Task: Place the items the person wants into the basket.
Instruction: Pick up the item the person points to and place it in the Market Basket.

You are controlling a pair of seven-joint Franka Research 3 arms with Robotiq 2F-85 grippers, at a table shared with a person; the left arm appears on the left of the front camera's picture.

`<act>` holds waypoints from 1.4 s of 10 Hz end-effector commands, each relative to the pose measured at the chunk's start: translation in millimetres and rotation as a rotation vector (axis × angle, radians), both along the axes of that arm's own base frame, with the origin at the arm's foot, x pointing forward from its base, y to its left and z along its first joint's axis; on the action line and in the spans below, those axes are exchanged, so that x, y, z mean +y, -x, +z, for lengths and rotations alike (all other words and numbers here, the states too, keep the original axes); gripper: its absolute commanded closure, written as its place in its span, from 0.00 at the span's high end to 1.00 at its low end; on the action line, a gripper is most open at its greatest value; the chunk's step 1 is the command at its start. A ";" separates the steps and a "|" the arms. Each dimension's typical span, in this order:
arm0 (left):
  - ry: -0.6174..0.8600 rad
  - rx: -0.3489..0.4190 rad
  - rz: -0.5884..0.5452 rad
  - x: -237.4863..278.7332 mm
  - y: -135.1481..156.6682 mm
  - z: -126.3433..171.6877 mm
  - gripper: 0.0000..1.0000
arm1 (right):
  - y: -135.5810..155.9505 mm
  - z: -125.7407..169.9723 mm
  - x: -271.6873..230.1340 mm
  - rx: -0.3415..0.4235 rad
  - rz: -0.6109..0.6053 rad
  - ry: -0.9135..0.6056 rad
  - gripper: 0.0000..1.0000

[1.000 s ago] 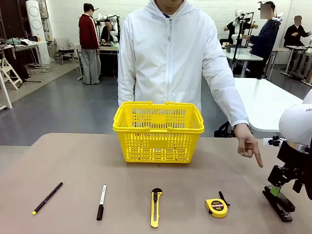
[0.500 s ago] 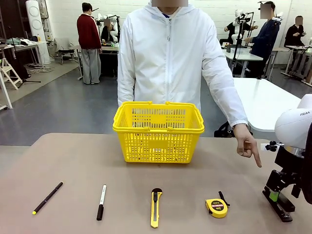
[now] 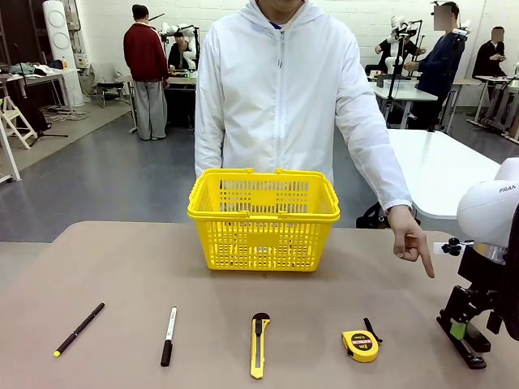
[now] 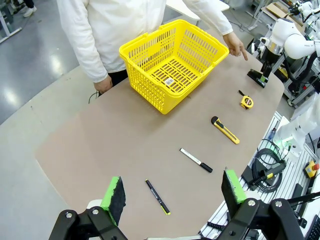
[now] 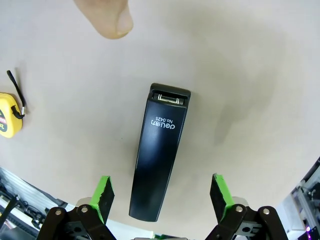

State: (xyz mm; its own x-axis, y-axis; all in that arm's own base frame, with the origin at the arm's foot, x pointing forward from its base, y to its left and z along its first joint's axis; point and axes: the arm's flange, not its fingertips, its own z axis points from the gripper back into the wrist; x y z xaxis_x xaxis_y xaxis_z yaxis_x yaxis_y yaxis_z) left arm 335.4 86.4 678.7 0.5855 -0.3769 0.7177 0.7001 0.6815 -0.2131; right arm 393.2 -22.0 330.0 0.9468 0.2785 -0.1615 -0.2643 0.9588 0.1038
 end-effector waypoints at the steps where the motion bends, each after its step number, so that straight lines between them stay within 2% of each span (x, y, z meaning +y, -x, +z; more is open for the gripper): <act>1: 0.007 -0.011 -0.018 2.1 0.2 0.7 1.00 | -0.1 2.0 -3.1 0.030 0.020 0.020 1.00; 8: 0.007 -0.011 -0.018 2.1 0.2 0.7 1.00 | -0.2 -8.6 -4.8 0.083 0.030 0.039 1.00; 9: 0.007 -0.011 -0.018 2.1 0.2 0.7 1.00 | 0.1 -9.0 -4.5 0.087 0.051 0.032 0.68; 10: 0.007 -0.011 -0.018 2.1 0.2 0.7 1.00 | -0.2 -9.2 -4.6 0.090 0.053 0.032 0.41; 11: 0.007 -0.011 -0.018 2.1 0.2 0.7 1.00 | -0.2 -9.7 -4.2 0.089 0.052 0.032 0.09; 12: 0.007 -0.011 -0.018 2.1 0.2 0.7 1.00 | -0.5 -10.6 -3.8 0.086 0.053 0.029 0.00; 14: 0.007 -0.011 -0.018 2.1 0.2 0.7 1.00 | -0.7 -11.5 -3.3 0.085 0.053 0.025 0.00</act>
